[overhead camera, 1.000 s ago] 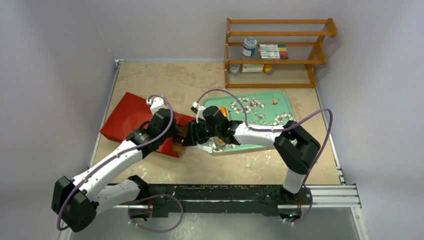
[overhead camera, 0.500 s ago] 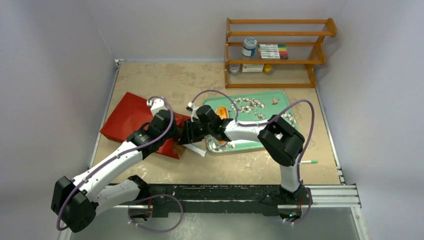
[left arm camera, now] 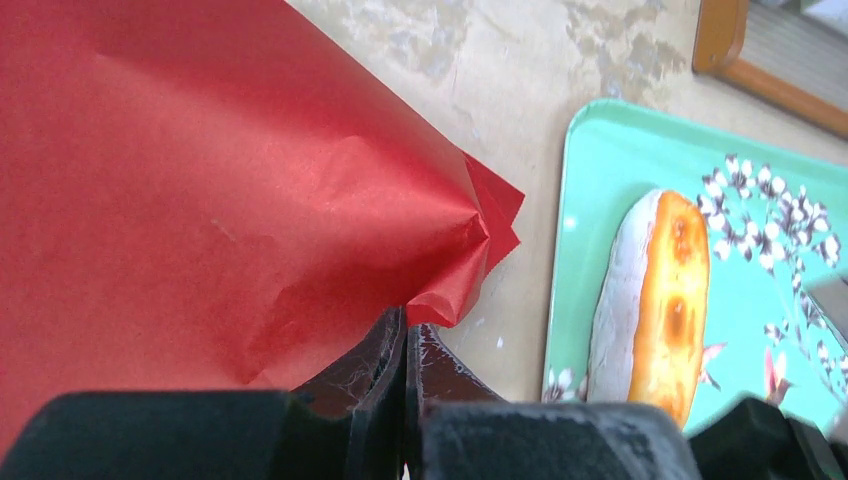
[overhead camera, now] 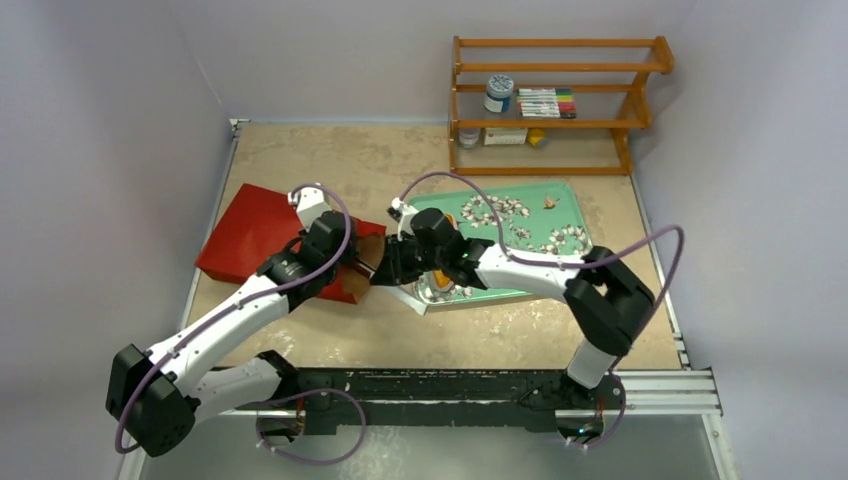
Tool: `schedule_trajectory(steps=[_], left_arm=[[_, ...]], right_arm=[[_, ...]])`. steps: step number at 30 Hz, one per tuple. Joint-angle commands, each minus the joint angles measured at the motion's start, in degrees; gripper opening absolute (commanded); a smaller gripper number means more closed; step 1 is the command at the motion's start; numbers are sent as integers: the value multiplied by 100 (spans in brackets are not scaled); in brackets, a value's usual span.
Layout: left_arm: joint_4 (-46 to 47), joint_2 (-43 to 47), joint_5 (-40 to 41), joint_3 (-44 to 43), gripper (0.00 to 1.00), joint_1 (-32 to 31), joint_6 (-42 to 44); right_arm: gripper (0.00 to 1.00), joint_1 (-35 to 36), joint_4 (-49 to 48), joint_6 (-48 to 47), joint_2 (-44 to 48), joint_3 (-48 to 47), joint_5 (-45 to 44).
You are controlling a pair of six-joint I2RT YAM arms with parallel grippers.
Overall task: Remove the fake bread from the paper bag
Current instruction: Take out the fake bread from the paper bag.
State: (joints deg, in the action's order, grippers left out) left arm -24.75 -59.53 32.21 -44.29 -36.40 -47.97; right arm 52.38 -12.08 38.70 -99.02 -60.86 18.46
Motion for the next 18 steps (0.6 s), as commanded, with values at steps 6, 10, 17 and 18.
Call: schedule_trajectory(steps=[6,10,17,18], left_arm=[[570,-348,717,-519,0,0,-26],[635,-408,779,-553,0,2,-65],[750,-498,867,-532,0,4,-169],[764,-524,855,-524,0,6,-188]], right_arm=[[10,-17,472,-290,1262,860,-464],[10,-17,743,-300,1792,1134,-704],[9,-17,1384,-342,2730,1353,-1184],[9,-17,1523,-355,2868,1332,-1299]])
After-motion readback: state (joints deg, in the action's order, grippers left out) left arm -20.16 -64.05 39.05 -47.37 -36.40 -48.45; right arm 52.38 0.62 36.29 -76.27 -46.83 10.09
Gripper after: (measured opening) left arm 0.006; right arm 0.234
